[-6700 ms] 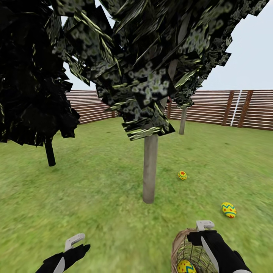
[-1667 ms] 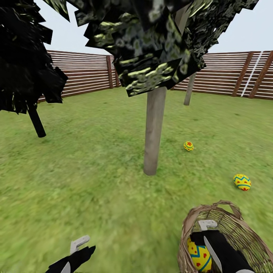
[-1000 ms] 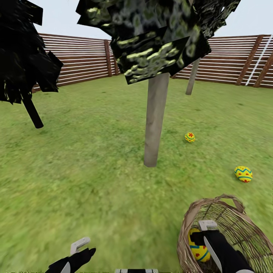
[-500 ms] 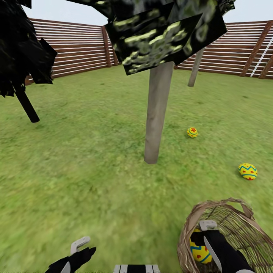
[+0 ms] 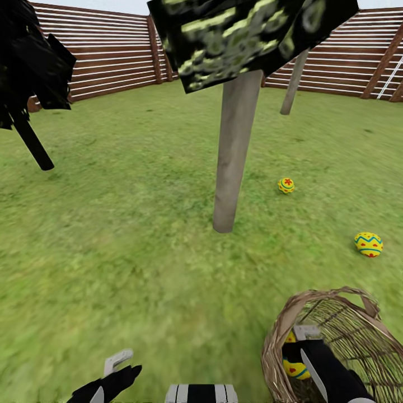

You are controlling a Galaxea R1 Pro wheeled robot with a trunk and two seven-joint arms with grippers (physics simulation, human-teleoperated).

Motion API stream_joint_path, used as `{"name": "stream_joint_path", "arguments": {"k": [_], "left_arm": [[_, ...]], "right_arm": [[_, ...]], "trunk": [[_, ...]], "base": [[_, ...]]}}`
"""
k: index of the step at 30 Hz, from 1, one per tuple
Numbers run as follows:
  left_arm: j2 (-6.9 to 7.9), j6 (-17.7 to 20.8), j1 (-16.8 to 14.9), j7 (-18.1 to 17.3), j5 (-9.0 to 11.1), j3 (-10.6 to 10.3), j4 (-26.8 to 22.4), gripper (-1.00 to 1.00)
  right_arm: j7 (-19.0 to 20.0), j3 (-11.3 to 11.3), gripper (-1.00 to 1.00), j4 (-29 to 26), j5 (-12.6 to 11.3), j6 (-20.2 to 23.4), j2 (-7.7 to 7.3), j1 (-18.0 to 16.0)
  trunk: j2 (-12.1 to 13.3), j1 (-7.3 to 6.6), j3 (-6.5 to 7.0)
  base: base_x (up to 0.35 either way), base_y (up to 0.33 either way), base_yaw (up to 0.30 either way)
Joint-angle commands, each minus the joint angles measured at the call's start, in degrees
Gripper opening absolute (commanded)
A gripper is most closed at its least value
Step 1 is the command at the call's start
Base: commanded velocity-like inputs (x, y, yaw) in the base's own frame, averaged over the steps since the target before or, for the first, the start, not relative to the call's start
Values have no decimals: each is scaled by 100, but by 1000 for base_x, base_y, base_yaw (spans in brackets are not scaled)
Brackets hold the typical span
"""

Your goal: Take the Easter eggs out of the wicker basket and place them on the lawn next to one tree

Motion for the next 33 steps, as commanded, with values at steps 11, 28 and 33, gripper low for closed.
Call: {"name": "stream_joint_path", "arguments": {"k": [11,28,33], "left_arm": [[-4,34,-3,-49,-58,49,-10,100],[-4,28,-3,-83,-56,49,-7,100],[-4,25,-3,-83,-49,49,-12,100]], "right_arm": [[-9,1,100,-9,25,31,5,-1],[-10,18,-100,-9,49,29,17,-1],[-17,18,-100,-9,52,29,18,-1]], "trunk": [[-17,27,-249],[-17,27,-249],[-17,27,-249]], "base": [[0,0,0],[0,0,0],[0,0,0]]}}
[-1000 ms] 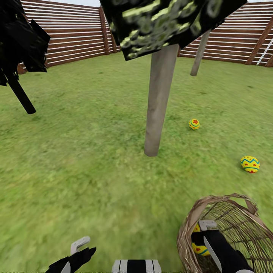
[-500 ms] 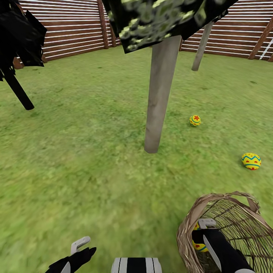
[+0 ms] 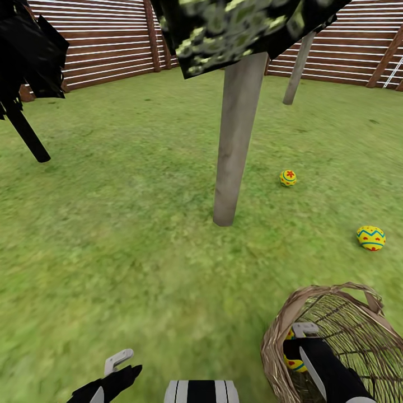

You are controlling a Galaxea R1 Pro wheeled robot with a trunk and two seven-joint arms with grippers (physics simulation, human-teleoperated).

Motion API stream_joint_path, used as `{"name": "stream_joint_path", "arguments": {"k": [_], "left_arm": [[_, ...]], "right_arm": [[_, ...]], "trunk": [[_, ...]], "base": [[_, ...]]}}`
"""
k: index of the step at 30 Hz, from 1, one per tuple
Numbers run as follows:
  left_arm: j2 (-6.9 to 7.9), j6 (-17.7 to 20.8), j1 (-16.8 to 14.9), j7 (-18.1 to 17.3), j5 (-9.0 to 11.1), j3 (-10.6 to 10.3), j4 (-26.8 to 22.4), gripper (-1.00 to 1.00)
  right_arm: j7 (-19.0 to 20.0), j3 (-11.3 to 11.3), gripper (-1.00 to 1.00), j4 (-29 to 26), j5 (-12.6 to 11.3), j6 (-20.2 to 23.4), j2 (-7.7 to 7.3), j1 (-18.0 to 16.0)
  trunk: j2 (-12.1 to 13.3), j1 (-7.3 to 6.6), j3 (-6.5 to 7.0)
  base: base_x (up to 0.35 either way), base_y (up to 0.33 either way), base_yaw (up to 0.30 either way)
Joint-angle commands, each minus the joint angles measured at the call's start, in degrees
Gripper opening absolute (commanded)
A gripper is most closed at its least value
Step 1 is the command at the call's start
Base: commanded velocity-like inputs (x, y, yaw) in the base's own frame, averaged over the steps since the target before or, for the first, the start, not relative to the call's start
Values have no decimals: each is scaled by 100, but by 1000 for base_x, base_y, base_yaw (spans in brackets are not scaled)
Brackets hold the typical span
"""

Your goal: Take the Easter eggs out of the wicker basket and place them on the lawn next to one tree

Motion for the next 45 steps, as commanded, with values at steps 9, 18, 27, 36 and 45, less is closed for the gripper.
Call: {"name": "stream_joint_path", "arguments": {"k": [9,18,27,36,45], "left_arm": [[-4,34,-3,-35,-49,48,-12,100],[-4,42,-3,-13,-57,43,-9,100],[-13,43,-3,-13,-67,40,-1,100],[-53,38,-3,1,-75,40,2,100],[-57,38,-3,1,-76,40,2,100]], "right_arm": [[-22,-6,-100,106,119,34,6,3],[-22,-6,-100,115,119,34,14,3],[-22,0,-100,115,119,34,20,3],[-29,-3,-100,121,119,34,23,3],[-31,2,-100,121,119,34,23,3]], "trunk": [[-1,1,-4],[6,-12,106],[17,-33,284],[23,-46,394],[35,-69,594]], "base": [[0,0,0],[0,0,0],[-248,0,0],[-8,0,0],[0,0,0]]}}
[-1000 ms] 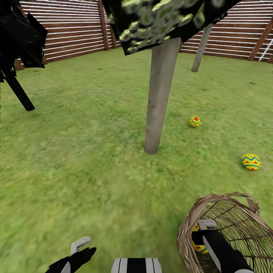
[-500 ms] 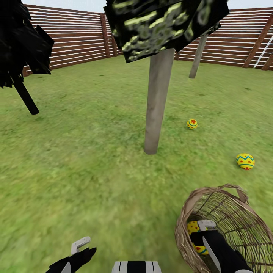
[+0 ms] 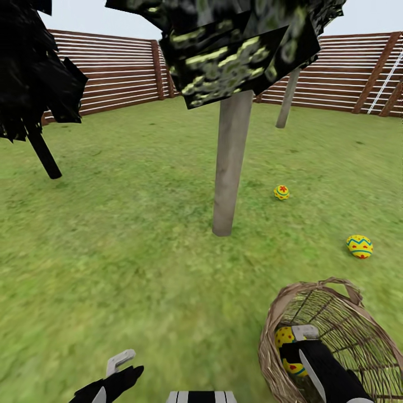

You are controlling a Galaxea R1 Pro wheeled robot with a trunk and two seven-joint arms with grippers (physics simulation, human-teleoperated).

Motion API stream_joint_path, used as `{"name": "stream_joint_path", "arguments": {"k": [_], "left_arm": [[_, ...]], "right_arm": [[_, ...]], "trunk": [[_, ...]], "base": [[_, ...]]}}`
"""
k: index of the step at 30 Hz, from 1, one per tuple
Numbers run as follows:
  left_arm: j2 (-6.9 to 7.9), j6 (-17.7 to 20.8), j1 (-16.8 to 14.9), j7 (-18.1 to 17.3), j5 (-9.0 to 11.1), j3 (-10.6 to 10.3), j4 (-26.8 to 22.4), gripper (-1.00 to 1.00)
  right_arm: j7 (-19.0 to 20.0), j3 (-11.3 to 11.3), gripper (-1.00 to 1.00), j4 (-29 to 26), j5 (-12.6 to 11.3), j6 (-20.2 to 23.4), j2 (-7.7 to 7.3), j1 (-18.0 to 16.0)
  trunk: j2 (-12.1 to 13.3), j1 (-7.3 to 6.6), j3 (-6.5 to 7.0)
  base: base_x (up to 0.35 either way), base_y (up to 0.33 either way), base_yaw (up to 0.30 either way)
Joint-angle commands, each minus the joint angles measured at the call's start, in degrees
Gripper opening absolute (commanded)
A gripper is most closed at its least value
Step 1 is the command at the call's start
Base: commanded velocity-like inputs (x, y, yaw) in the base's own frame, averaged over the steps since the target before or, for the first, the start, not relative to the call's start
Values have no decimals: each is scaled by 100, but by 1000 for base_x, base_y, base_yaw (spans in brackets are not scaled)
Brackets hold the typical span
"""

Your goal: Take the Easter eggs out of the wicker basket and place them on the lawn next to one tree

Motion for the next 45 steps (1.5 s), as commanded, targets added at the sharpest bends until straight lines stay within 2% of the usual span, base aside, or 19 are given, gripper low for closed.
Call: {"name": "stream_joint_path", "arguments": {"k": [1,18,26,45], "left_arm": [[-4,37,-2,-42,-53,45,-13,100],[4,38,-2,-45,-53,49,-9,100],[-1,38,-2,-45,-53,49,-9,100],[5,38,-2,-38,-49,49,-15,100]], "right_arm": [[-10,3,-100,-6,12,31,-5,-1],[-10,3,-100,21,12,31,-7,1],[-10,3,-100,21,12,31,-9,-1],[-10,3,-100,21,12,31,-9,-1]], "trunk": [[0,-3,18],[23,-47,395],[33,-68,572],[59,-117,993]], "base": [[0,0,0],[0,0,0],[-228,0,0],[-3,0,0]]}}
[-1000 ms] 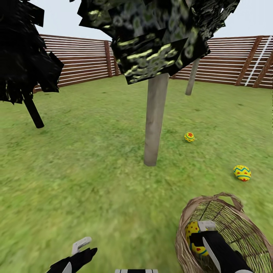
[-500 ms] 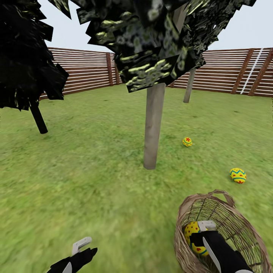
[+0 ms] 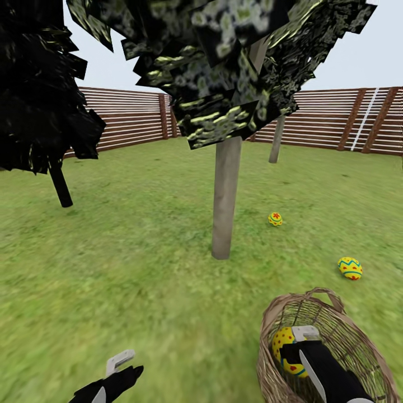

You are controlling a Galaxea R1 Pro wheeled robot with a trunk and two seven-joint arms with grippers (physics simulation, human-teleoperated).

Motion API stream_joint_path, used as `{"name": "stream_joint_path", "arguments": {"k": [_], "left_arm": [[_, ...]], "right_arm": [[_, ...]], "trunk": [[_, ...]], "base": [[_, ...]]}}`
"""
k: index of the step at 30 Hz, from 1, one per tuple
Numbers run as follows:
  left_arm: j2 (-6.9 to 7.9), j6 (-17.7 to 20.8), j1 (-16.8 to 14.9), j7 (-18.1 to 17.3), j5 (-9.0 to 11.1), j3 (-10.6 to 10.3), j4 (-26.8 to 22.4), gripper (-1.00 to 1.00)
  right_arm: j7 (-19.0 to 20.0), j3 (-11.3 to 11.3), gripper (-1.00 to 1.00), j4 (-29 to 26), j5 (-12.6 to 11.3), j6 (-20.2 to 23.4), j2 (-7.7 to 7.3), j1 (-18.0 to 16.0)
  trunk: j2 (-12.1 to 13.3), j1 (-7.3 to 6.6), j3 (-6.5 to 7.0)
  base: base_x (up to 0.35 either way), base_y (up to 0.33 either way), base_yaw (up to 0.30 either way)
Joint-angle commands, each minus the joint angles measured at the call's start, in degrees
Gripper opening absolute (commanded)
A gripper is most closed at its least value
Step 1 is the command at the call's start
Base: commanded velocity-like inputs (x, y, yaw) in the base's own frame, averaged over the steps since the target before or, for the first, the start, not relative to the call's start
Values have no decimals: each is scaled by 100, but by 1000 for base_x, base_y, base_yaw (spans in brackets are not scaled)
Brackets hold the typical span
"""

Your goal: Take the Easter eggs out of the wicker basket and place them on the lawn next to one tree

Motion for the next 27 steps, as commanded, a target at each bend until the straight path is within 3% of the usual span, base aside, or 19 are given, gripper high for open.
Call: {"name": "stream_joint_path", "arguments": {"k": [1,27], "left_arm": [[-7,34,-3,-34,-53,49,-13,100],[-21,-19,-3,-38,-60,42,-6,100]], "right_arm": [[-10,3,-100,-9,11,31,0,-1],[-10,3,-100,-13,11,31,0,-1]], "trunk": [[0,-3,18],[34,-70,594]], "base": [[0,0,0],[0,0,0]]}}
